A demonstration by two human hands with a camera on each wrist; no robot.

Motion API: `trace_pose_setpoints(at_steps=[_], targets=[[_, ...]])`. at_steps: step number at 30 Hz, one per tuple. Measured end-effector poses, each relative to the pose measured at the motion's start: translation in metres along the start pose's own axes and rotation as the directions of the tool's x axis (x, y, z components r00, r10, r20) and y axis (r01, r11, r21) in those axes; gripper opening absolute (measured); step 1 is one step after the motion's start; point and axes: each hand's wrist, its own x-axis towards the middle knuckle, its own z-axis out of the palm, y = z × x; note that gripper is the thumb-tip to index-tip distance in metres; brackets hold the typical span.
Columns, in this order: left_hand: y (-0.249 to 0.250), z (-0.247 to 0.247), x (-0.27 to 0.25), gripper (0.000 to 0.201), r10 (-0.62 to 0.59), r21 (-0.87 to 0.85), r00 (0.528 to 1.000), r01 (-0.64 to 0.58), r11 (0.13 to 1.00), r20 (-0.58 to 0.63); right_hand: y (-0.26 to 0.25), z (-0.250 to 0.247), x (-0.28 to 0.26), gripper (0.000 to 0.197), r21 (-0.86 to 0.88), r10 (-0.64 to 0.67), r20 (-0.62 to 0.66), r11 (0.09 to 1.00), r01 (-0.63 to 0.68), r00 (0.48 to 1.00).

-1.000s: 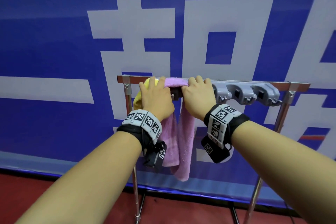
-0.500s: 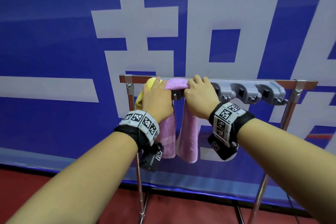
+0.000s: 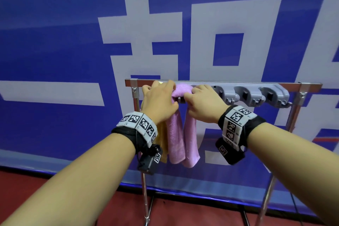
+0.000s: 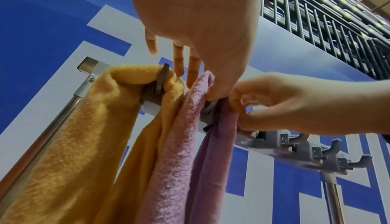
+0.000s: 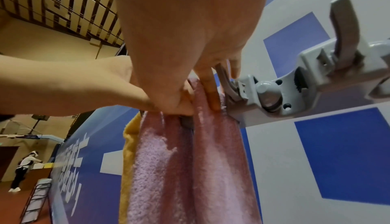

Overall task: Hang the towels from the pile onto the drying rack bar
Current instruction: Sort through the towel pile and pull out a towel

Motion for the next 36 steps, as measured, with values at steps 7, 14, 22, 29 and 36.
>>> trace_pose_setpoints(at_steps=[7,14,22,29,36], targets=[[0.003,0.009,0.017,0.004,0.005,0.156,0.999,0.001,0.988,-0.038,0.003,-0.004,0.008,0.028,0.135,0.186,-0.113,0.976,-0.17,0.976],[0.007,0.012,0.031,0.011,-0.055,0.144,0.997,0.064,0.988,-0.062,0.01,0.002,0.018,0.016,0.053,0.257,-0.057,0.966,-0.254,0.965],[-0.003,0.01,0.022,0.008,0.033,0.133,0.998,-0.038,0.99,0.045,0.013,0.011,0.015,0.005,0.093,0.139,-0.111,0.987,-0.129,0.984],[-0.021,-0.008,0.025,0.031,-0.061,-0.192,0.988,0.088,0.977,0.14,0.016,0.006,0.005,0.018,0.311,0.171,-0.044,0.939,-0.149,0.984],[-0.033,-0.007,0.024,0.026,0.015,-0.07,0.963,0.004,0.998,0.268,-0.003,-0.004,0.025,0.043,0.336,0.013,0.023,0.942,-0.02,1.0]])
